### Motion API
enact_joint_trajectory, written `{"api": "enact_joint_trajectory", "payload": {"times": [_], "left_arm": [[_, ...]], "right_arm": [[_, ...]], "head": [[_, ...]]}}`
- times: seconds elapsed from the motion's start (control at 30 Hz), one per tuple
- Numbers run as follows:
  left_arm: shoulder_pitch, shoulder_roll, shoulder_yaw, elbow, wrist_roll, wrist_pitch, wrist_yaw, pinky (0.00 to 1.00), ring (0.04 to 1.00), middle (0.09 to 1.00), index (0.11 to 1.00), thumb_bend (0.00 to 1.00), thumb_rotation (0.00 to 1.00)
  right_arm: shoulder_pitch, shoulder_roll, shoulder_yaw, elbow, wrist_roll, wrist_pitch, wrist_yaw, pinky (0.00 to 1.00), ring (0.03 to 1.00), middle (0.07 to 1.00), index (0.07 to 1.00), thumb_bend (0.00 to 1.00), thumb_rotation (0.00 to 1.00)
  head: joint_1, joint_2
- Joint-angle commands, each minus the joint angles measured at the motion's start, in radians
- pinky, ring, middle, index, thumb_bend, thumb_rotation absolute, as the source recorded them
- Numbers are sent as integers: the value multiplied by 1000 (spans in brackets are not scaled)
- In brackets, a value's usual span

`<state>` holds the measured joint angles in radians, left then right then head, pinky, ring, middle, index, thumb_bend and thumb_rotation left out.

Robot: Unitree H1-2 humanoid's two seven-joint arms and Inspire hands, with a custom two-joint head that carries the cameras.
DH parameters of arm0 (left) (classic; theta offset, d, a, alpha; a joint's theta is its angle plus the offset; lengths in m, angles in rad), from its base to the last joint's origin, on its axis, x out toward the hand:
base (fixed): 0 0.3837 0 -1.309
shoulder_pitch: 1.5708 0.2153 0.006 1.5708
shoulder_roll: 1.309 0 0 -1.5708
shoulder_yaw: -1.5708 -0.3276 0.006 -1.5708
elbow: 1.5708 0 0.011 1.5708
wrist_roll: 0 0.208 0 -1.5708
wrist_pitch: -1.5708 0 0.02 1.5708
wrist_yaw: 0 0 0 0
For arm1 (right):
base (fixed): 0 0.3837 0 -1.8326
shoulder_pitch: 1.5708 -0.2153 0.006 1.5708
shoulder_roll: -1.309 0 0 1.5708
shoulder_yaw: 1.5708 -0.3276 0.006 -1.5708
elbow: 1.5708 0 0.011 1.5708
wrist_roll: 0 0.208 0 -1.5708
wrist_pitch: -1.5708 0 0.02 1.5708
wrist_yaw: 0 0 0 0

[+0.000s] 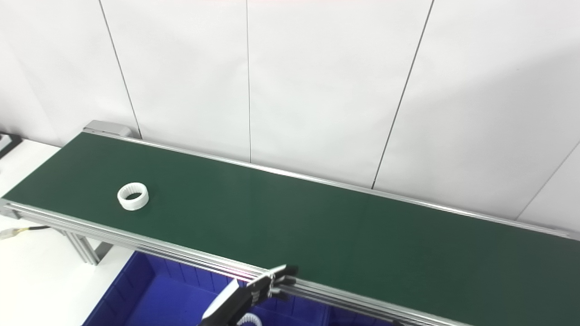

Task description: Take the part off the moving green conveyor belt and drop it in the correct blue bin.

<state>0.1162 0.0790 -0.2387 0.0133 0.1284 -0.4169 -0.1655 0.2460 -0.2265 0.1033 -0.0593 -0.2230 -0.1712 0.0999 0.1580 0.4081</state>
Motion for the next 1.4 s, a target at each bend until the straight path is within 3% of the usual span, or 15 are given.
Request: {"api": "enact_joint_trajectory", "payload": {"times": [0.0, 0.33, 0.47, 0.67, 0.83, 1.17, 1.37], "left_arm": [[-32, -2, 15, -65, -7, 4, 9, 741, 880, 924, 906, 914, 294], [-135, 4, 81, -116, 107, 58, 43, 832, 918, 949, 926, 866, 431], [-170, 2, 104, -111, 150, 73, 64, 864, 936, 957, 936, 820, 421], [-241, 9, 139, -81, 237, 174, 101, 891, 942, 966, 950, 792, 430], [-294, 23, 158, -41, 306, 229, 139, 905, 948, 971, 955, 774, 457], [-391, 88, 154, 130, 469, 243, 271, 900, 979, 977, 957, 776, 533], [-440, 118, 147, 228, 566, 294, 359, 853, 925, 975, 966, 778, 477]], "right_arm": [[-15, 3, -4, -23, 2, -57, -15, 761, 843, 883, 911, 711, 233], [-27, 8, -5, -20, 6, -40, -12, 772, 852, 884, 905, 720, 221], [-32, 11, -5, -17, 0, -36, -15, 761, 851, 884, 905, 723, 217], [-37, 14, -5, -6, 0, -51, -20, 752, 848, 883, 905, 720, 202], [-38, 15, -6, 0, 0, -60, -21, 749, 846, 885, 903, 714, 193], [-46, 16, -5, 12, 4, -62, -20, 755, 843, 881, 904, 719, 194], [-51, 15, -3, 21, -6, -68, -23, 745, 836, 878, 898, 724, 191]], "head": [[0, 1], [-4, -1], [-3, -6], [-2, -8], [0, -11], [-2, -14], [-2, -16]]}}
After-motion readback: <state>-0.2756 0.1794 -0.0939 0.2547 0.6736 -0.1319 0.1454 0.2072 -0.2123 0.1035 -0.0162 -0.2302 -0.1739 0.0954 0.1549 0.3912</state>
